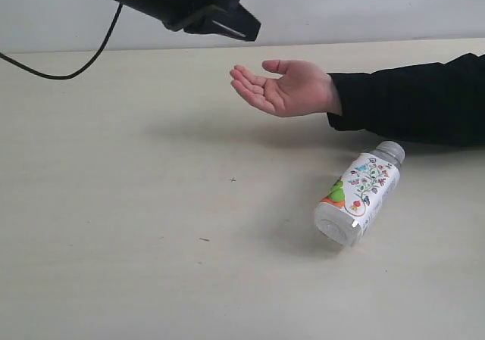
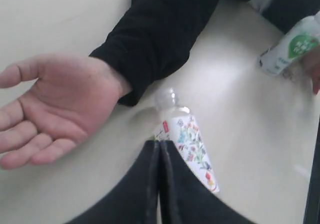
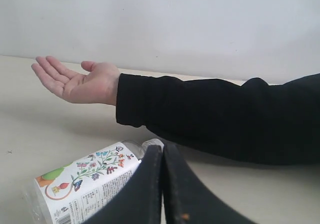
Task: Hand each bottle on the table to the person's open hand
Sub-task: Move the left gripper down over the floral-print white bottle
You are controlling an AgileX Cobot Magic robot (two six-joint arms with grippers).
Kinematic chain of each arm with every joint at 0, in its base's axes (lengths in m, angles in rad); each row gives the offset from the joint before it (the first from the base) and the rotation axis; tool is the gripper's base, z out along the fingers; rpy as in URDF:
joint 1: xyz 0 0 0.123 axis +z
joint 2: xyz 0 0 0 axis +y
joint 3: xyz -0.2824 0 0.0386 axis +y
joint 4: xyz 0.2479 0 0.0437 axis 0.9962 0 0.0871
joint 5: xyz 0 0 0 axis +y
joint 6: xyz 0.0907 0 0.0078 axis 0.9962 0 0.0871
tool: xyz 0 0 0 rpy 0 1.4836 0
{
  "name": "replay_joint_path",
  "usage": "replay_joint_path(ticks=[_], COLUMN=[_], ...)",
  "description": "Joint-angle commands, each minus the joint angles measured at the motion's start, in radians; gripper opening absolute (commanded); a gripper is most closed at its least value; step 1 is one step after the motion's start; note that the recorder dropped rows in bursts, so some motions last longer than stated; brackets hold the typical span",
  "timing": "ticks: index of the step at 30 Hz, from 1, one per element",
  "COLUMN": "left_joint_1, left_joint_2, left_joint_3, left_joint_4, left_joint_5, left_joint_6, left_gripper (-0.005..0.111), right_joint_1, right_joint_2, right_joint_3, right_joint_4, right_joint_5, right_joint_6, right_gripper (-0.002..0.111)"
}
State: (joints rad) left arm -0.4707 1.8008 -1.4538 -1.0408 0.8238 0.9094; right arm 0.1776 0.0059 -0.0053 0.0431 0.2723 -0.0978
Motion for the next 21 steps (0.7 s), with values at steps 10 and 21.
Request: replay_joint_path(ticks=[10,21], left_joint_1=[-0.386,-0.537], left_joint_2=[0.002,0.284], left_joint_3=[-0.019,-0.355], left_joint_4=[0.671,1.010], left_joint_5=[-0.196,0.075], left_joint_6=[-0.426,-0.867], left_gripper=[0.000,0.000], right_joint_1=[-0.003,-0.003], right_joint_2=[-0.006,-0.006], right_joint_3=[0.005,0.005], right_joint_4=[0.004,0.004], right_joint_5=[-0.005,-0.005], right_joint_6=[-0.004,-0.004], right_gripper=[0.000,0.000])
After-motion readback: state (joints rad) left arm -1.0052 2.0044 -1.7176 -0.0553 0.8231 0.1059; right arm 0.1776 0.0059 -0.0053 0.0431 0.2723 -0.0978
